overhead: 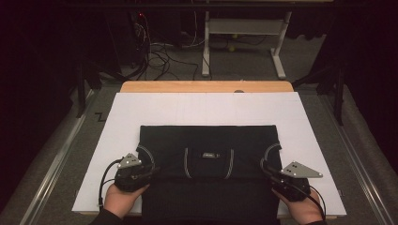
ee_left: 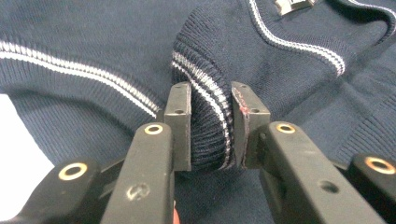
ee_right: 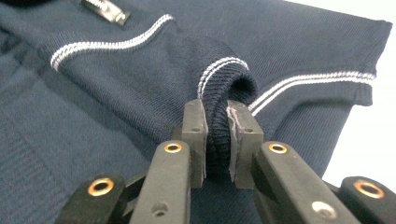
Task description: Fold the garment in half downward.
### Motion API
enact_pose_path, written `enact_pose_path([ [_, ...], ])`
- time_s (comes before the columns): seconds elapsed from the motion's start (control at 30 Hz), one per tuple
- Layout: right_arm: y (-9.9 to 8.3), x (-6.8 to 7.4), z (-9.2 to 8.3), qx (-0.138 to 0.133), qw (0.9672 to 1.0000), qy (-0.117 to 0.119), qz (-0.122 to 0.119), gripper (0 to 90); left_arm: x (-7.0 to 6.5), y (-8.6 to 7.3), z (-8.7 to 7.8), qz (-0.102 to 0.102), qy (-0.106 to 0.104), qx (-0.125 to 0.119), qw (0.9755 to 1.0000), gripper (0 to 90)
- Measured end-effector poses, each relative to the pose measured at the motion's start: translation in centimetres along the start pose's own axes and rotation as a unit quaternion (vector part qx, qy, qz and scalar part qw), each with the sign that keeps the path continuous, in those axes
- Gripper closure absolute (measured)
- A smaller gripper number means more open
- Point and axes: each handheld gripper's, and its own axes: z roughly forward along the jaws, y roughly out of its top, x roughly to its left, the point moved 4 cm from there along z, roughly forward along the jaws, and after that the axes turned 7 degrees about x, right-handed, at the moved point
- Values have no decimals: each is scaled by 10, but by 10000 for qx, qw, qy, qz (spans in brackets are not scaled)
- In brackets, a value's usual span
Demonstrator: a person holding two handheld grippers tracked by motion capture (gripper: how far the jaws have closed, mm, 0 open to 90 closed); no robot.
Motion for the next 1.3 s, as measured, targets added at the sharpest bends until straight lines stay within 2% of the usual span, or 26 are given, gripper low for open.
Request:
enact_pose_path([
  [0.17,-6,2,3,170,9998,66,25,789,0,-4,3,-2,-5,127,9999,672],
  [0.37,-9,3,1,171,9998,71,54,777,-2,-6,2,14,0,114,9999,664],
  [0.47,-9,1,-1,133,9998,73,129,722,-2,-6,1,5,-20,124,9999,627],
  [0.57,-9,-2,-4,43,9996,102,241,642,0,-5,-2,-27,-1,26,10000,550],
  [0.67,-9,-6,-8,-85,9993,117,352,583,2,-3,-7,-44,16,-184,9998,485],
  [0.83,-6,-11,-13,-317,9985,67,451,494,6,3,-14,72,55,-500,9987,384],
  [0.97,-1,-10,-13,-423,9981,73,436,400,7,8,-15,94,16,-579,9983,303],
  [1.13,7,-6,-9,-480,9980,136,385,271,5,17,-12,137,-54,-547,9984,219],
  [1.17,10,-5,-8,-492,9980,155,373,252,4,19,-12,176,-10,-566,9982,186],
  [1.3,20,0,-4,-576,9973,246,375,172,0,27,-7,180,-45,-559,9983,83],
])
